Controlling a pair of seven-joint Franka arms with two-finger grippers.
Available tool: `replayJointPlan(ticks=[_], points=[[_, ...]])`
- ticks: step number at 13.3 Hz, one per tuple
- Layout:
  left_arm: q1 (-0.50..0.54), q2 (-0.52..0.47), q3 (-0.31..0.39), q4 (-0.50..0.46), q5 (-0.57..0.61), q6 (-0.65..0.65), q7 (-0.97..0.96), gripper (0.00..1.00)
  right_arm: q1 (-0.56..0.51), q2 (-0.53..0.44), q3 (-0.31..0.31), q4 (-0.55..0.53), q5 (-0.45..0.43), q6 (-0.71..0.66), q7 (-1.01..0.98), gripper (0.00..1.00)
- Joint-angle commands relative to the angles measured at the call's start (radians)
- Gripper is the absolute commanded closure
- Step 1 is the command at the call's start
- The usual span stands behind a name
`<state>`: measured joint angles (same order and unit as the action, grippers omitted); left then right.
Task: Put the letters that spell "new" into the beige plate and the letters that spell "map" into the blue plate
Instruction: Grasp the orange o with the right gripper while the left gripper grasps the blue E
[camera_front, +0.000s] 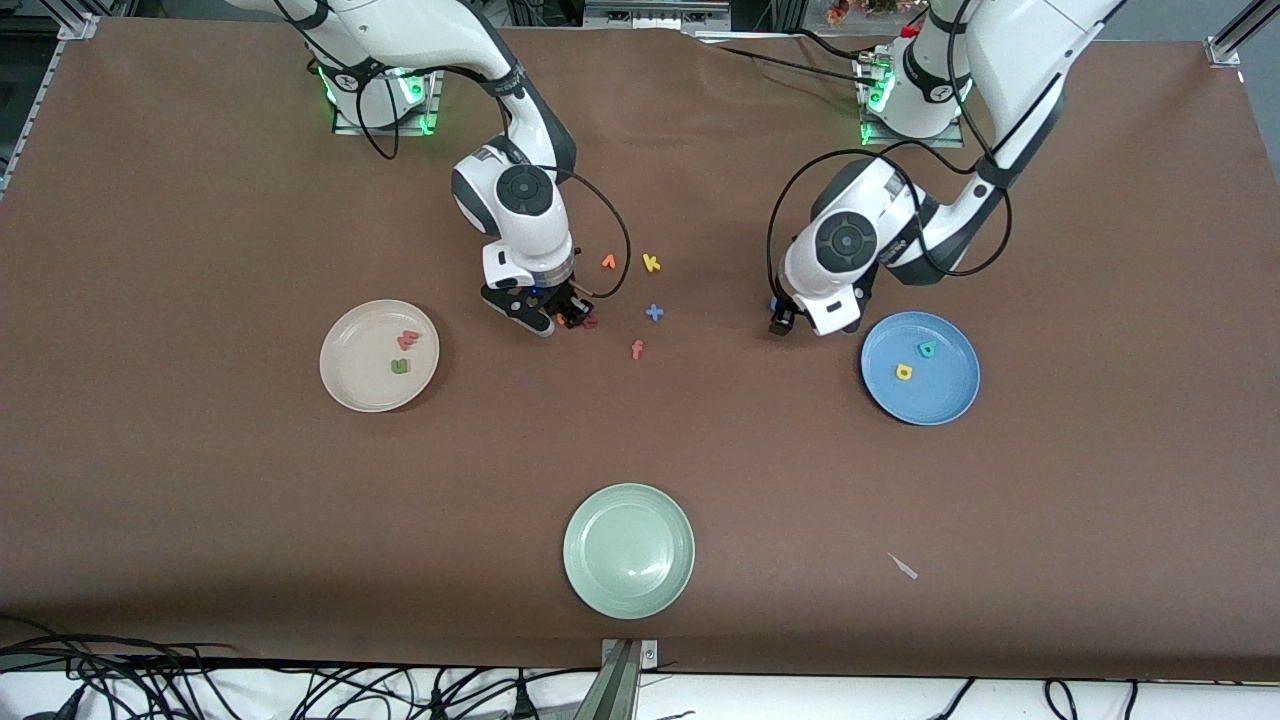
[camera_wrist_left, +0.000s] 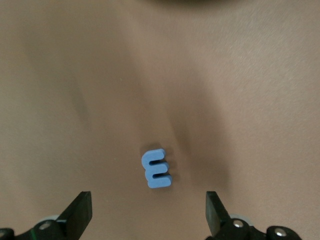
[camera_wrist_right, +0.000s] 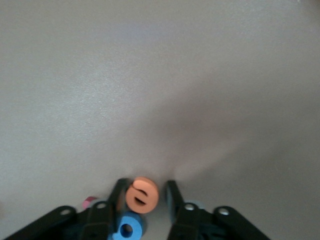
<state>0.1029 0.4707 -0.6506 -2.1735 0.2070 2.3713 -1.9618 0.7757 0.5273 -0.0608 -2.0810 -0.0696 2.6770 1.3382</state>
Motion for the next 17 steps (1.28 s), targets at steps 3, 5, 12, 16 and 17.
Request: replayJointPlan(ticks=[3, 5, 12, 16, 17], points=[[0.032, -0.02, 0.008, -0.092, 0.031, 0.153, -0.045, 0.02, -0.006, -0.003, -0.022, 0.042, -0.002, -0.073, -0.1, 0.96], [0.032, -0.015, 0.016, -0.138, 0.031, 0.232, -0.043, 0.02, -0.007, -0.042, -0.063, 0.053, -0.002, -0.175, -0.227, 0.96], [0.032, 0.031, 0.02, -0.144, 0.081, 0.281, -0.043, 0.62, -0.007, -0.236, -0.335, 0.048, 0.013, -0.491, -0.897, 0.95], [0.034, 0.026, 0.022, -0.143, 0.097, 0.284, -0.046, 0.99, -0.007, -0.314, -0.412, -0.025, 0.013, -0.522, -1.028, 0.94], [0.034, 0.022, 0.022, -0.143, 0.097, 0.279, -0.045, 0.99, -0.007, -0.32, -0.431, -0.049, 0.013, -0.493, -1.054, 0.93]])
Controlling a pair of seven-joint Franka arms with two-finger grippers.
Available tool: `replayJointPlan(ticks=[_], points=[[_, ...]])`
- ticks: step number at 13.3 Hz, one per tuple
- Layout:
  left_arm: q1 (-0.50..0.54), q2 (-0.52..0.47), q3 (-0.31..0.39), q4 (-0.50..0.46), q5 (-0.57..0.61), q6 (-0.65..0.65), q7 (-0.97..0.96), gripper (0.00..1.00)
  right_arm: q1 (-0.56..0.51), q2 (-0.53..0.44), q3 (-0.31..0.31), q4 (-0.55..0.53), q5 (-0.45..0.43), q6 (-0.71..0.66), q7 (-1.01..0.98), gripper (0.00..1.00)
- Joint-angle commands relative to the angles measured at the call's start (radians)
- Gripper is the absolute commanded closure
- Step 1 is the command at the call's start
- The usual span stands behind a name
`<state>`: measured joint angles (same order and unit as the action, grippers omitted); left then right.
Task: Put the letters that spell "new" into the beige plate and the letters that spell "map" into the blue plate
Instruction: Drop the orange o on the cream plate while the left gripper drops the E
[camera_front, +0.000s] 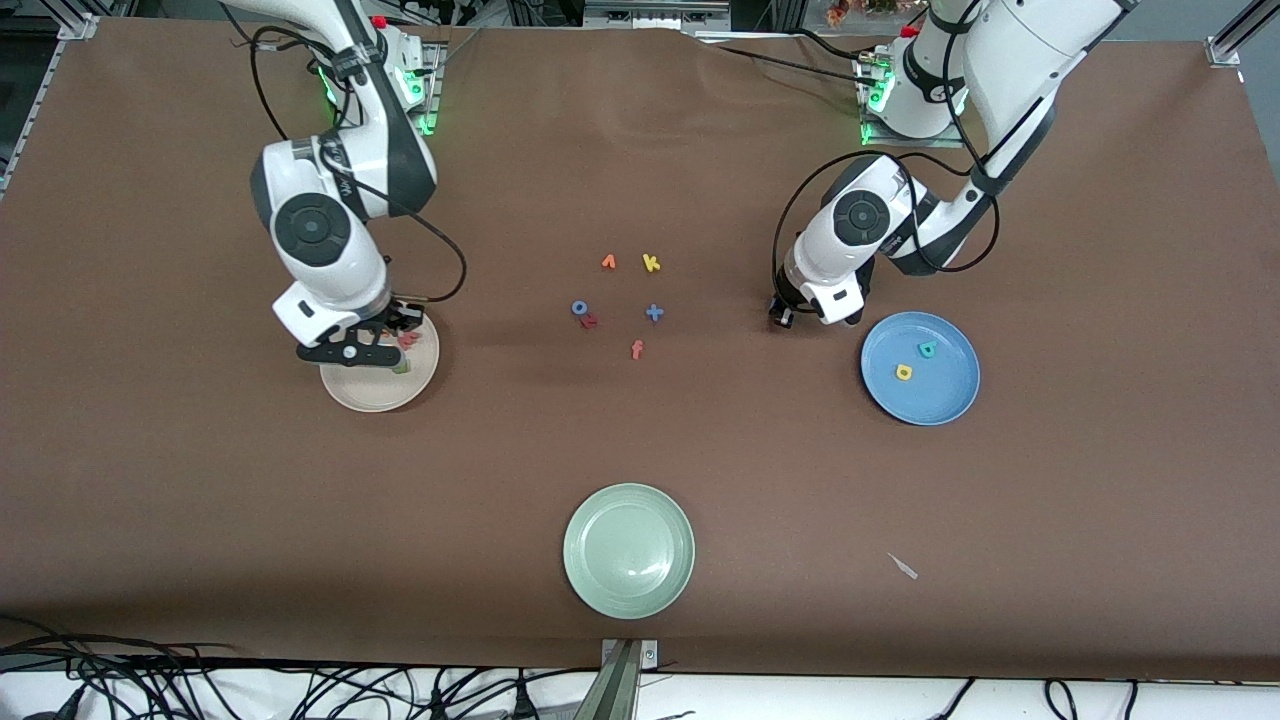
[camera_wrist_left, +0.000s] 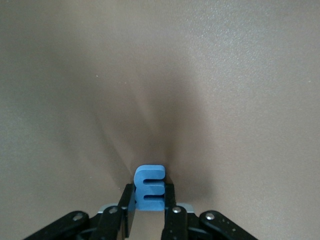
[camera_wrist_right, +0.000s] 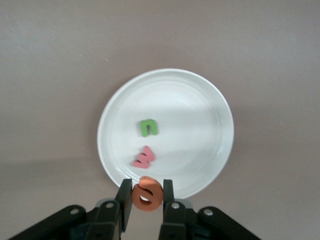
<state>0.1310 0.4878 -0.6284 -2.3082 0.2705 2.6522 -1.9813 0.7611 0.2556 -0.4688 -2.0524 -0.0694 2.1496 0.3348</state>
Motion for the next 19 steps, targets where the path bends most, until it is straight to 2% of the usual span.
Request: replayJointPlan(ticks=[1, 3, 5, 7, 9, 11, 12, 15, 16, 17, 19], points=[[0.006, -0.008, -0.001, -0.008, 0.033, -0.012, -0.024, 0.99, 0.007, -0.055, -0.042, -0.106, 0.013, 0.068, -0.078, 0.92], [0.009, -0.043, -0.001, 0.019, 0.035, -0.098, -0.013, 0.99, 0.007, -0.056, -0.079, -0.121, 0.013, 0.084, -0.123, 0.75], [0.009, -0.072, -0.002, 0.052, 0.065, -0.225, 0.025, 0.99, 0.007, -0.056, -0.097, -0.12, 0.017, 0.082, -0.14, 0.25], [0.01, -0.081, -0.002, 0.105, 0.102, -0.341, 0.061, 0.99, 0.007, -0.058, -0.097, -0.1, 0.04, 0.067, -0.143, 0.21], [0.033, -0.081, -0.004, 0.198, 0.113, -0.498, 0.14, 0.99, 0.009, -0.052, -0.094, -0.056, 0.045, 0.043, -0.145, 0.21], [0.062, -0.08, -0.004, 0.272, 0.111, -0.624, 0.26, 0.99, 0.007, -0.027, -0.081, 0.042, 0.066, -0.031, -0.143, 0.21], [0.097, -0.077, -0.004, 0.28, 0.111, -0.632, 0.329, 0.98, -0.031, -0.024, -0.047, 0.09, 0.078, -0.074, -0.146, 0.21], [0.188, -0.04, -0.002, 0.312, 0.114, -0.618, 0.49, 0.97, -0.234, -0.033, 0.152, 0.231, 0.076, -0.181, -0.157, 0.13], [0.203, -0.02, -0.002, 0.312, 0.114, -0.592, 0.502, 0.97, -0.297, -0.044, 0.212, 0.273, 0.076, -0.218, -0.186, 0.11], [0.213, -0.008, -0.002, 0.305, 0.114, -0.566, 0.504, 0.96, -0.374, -0.052, 0.276, 0.315, 0.076, -0.258, -0.224, 0.04], [0.226, 0.04, -0.001, 0.299, 0.114, -0.532, 0.506, 0.96, -0.524, -0.078, 0.411, 0.389, 0.076, -0.331, -0.278, 0.01]])
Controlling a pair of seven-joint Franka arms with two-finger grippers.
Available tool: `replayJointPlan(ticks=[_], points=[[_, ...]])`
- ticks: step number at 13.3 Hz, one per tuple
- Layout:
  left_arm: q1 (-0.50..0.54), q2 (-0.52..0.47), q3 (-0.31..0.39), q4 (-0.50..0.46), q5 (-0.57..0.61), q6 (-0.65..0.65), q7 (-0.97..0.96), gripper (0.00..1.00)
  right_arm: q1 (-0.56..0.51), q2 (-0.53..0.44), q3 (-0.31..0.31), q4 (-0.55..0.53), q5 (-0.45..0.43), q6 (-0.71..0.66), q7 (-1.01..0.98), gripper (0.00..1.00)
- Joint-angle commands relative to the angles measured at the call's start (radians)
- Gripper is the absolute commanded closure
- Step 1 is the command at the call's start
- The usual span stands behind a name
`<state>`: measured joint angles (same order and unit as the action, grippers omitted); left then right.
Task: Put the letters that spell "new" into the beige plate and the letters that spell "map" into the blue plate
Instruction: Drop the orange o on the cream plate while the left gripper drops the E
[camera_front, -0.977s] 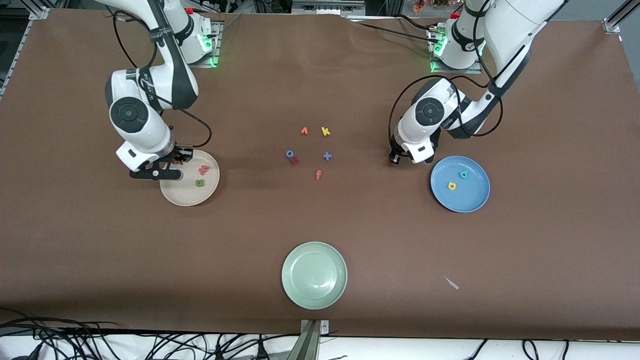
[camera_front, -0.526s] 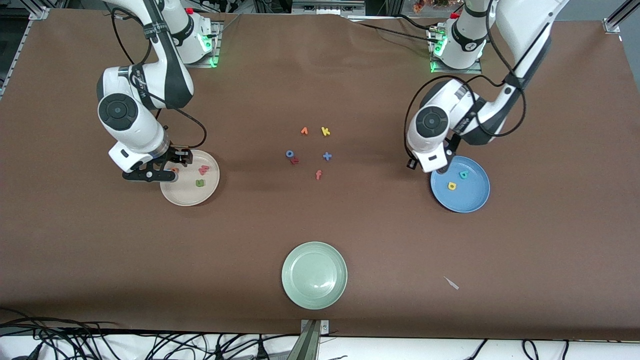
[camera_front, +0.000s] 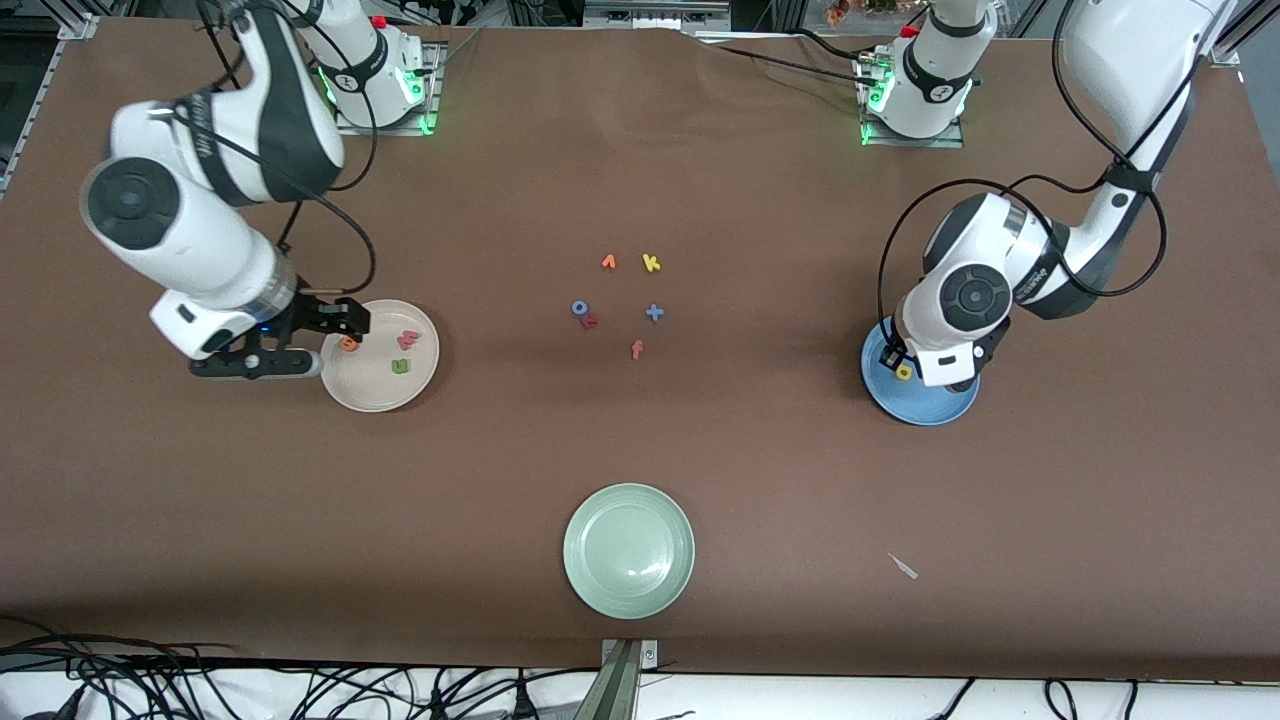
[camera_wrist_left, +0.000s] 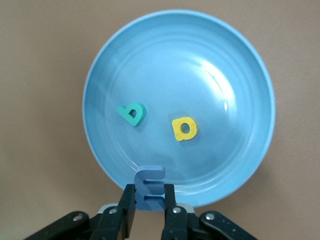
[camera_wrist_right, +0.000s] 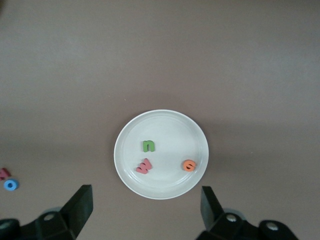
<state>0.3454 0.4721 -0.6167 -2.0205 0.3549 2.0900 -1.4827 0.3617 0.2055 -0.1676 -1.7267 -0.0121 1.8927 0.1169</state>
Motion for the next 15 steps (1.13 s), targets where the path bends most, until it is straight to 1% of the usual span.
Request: replayJointPlan(ticks=[1, 2, 4, 5, 6, 7, 8, 9, 12, 14, 15], points=[[0.039, 0.068, -0.012, 0.006, 0.03, 0.056, 0.012, 0.95, -0.173, -0.049, 0.143, 0.079, 0.018, -0.105, -0.062, 0.0], [0.053, 0.083, -0.012, 0.0, 0.032, 0.067, 0.013, 0.94, -0.203, -0.067, 0.166, 0.088, 0.018, -0.122, -0.062, 0.0], [0.06, 0.094, -0.012, 0.0, 0.039, 0.079, 0.015, 0.93, -0.274, -0.103, 0.215, 0.096, 0.02, -0.158, -0.063, 0.0], [0.067, 0.094, -0.012, 0.002, 0.044, 0.079, 0.015, 0.92, -0.292, -0.115, 0.229, 0.104, 0.02, -0.176, -0.063, 0.0], [0.069, 0.094, -0.014, 0.002, 0.044, 0.077, 0.013, 0.81, -0.296, -0.124, 0.229, 0.116, 0.021, -0.2, -0.063, 0.0], [0.067, 0.094, -0.014, 0.002, 0.044, 0.074, 0.015, 0.33, -0.297, -0.124, 0.227, 0.134, 0.023, -0.236, -0.062, 0.0], [0.067, 0.092, -0.014, 0.003, 0.042, 0.067, 0.013, 0.0, -0.297, -0.115, 0.223, 0.168, 0.023, -0.269, -0.062, 0.0], [0.067, 0.088, -0.015, 0.006, 0.042, 0.061, 0.013, 0.0, -0.294, -0.115, 0.224, 0.186, 0.02, -0.279, -0.062, 0.0], [0.061, 0.068, -0.032, 0.049, 0.036, -0.001, 0.013, 0.0, -0.294, -0.113, 0.224, 0.187, 0.021, -0.279, -0.06, 0.0], [0.061, 0.068, -0.079, 0.13, 0.033, -0.101, 0.013, 0.0, -0.294, -0.113, 0.224, 0.19, 0.021, -0.28, -0.06, 0.0], [0.054, 0.069, -0.087, 0.185, 0.029, -0.166, 0.015, 0.0, -0.294, -0.112, 0.224, 0.19, 0.021, -0.28, -0.062, 0.0]])
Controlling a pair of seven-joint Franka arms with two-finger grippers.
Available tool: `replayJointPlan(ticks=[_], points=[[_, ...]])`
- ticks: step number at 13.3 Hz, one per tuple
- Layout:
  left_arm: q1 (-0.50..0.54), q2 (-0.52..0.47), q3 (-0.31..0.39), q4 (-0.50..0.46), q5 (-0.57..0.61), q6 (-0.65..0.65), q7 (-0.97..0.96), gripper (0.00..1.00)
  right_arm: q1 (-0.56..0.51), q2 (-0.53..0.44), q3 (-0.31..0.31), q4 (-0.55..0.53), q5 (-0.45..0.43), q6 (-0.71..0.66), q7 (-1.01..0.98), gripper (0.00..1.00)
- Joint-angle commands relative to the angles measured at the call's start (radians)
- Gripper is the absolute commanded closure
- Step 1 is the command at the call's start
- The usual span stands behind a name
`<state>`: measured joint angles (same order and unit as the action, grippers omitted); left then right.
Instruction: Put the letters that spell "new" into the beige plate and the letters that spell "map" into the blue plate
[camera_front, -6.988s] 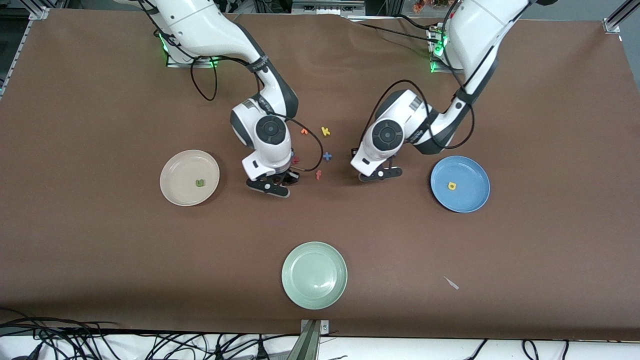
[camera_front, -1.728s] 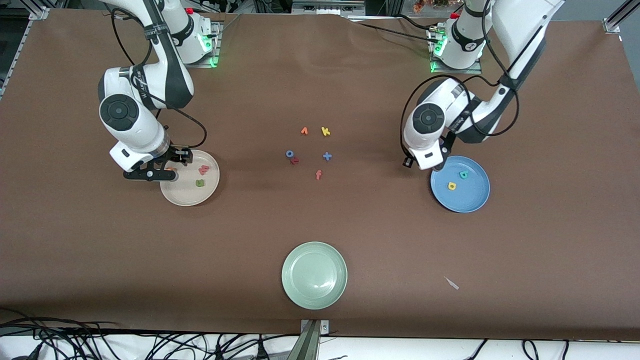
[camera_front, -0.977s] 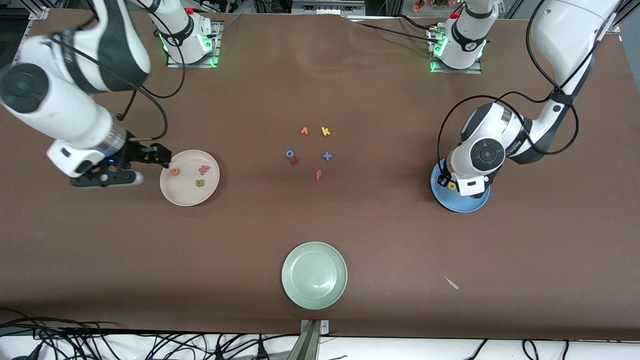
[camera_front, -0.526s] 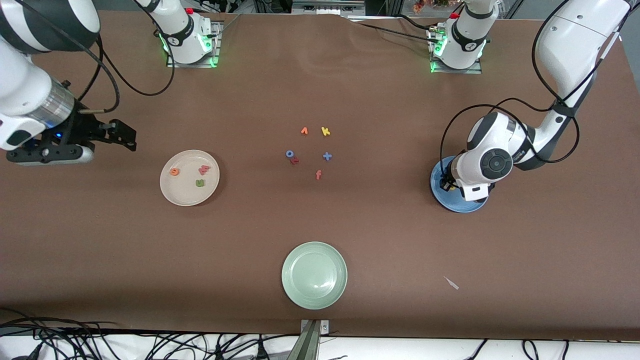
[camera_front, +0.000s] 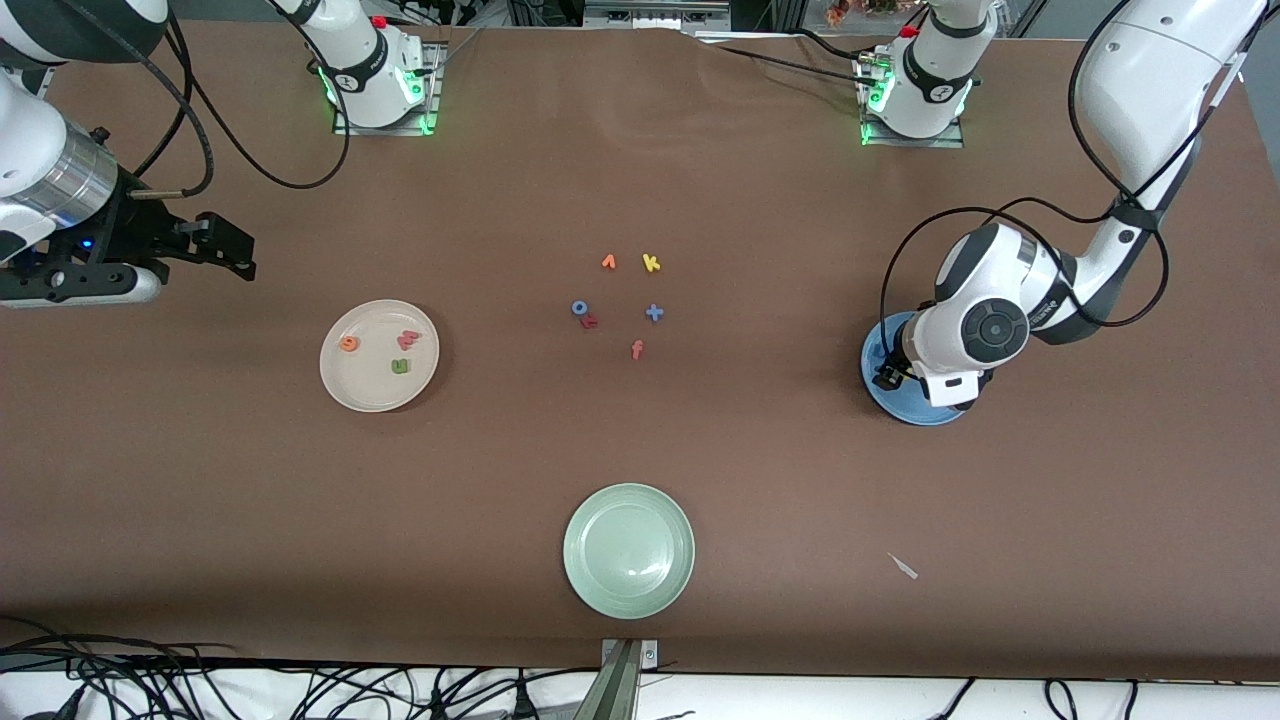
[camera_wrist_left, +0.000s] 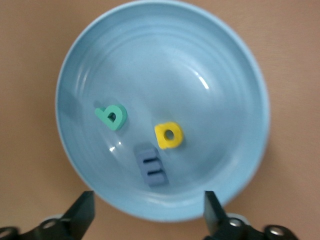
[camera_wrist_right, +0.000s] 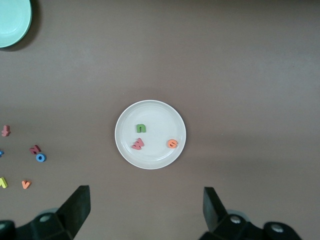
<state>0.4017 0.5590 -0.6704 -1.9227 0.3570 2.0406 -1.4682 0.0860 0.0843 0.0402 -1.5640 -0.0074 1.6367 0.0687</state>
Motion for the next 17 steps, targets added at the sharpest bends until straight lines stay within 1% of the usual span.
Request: replayJointPlan(ticks=[1, 4, 6, 8, 10, 11, 12, 13, 14, 15, 16, 17], points=[[-0.015, -0.016, -0.046, 0.135, 0.025, -0.173, 0.015, 0.0, -0.02, 0.009, 0.017, 0.027, 0.017, -0.025, -0.013, 0.0], [-0.032, -0.016, -0.055, 0.255, 0.014, -0.31, 0.132, 0.0, -0.017, 0.009, 0.021, 0.027, 0.011, -0.04, -0.012, 0.0], [-0.03, -0.018, -0.055, 0.361, -0.027, -0.414, 0.272, 0.0, -0.011, 0.023, 0.023, 0.029, 0.014, -0.037, -0.001, 0.0], [-0.023, -0.028, -0.042, 0.44, -0.067, -0.448, 0.43, 0.0, -0.012, 0.025, 0.021, 0.029, 0.015, -0.031, 0.002, 0.0], [-0.02, -0.083, -0.019, 0.45, -0.113, -0.45, 0.602, 0.0, -0.011, 0.025, 0.023, 0.033, 0.014, -0.034, 0.002, 0.0], [-0.047, -0.135, 0.047, 0.438, -0.162, -0.45, 0.673, 0.0, -0.011, 0.025, 0.023, 0.035, 0.014, -0.038, -0.001, 0.0], [-0.09, -0.16, 0.117, 0.445, -0.223, -0.451, 0.743, 0.0, -0.009, 0.025, 0.024, 0.035, 0.012, -0.035, 0.002, 0.0], [-0.11, -0.204, 0.185, 0.441, -0.284, -0.453, 0.837, 0.0, -0.009, 0.025, 0.024, 0.035, 0.01, -0.029, 0.002, 0.0], [-0.121, -0.244, 0.225, 0.43, -0.312, -0.456, 0.949, 0.0, -0.011, 0.025, 0.023, 0.035, 0.01, -0.026, 0.0, 0.0], [-0.148, -0.284, 0.285, 0.419, -0.313, -0.464, 1.076, 0.0, -0.015, 0.025, 0.02, 0.035, 0.01, -0.028, -0.007, 0.0], [-0.2, -0.322, 0.363, 0.416, -0.319, -0.467, 1.188, 0.0, -0.018, 0.026, 0.018, 0.035, 0.01, -0.028, -0.009, 0.0], [-0.233, -0.355, 0.426, 0.415, -0.34, -0.467, 1.263, 0.0, -0.02, 0.028, 0.015, 0.035, 0.006, -0.028, -0.01, 0.0]])
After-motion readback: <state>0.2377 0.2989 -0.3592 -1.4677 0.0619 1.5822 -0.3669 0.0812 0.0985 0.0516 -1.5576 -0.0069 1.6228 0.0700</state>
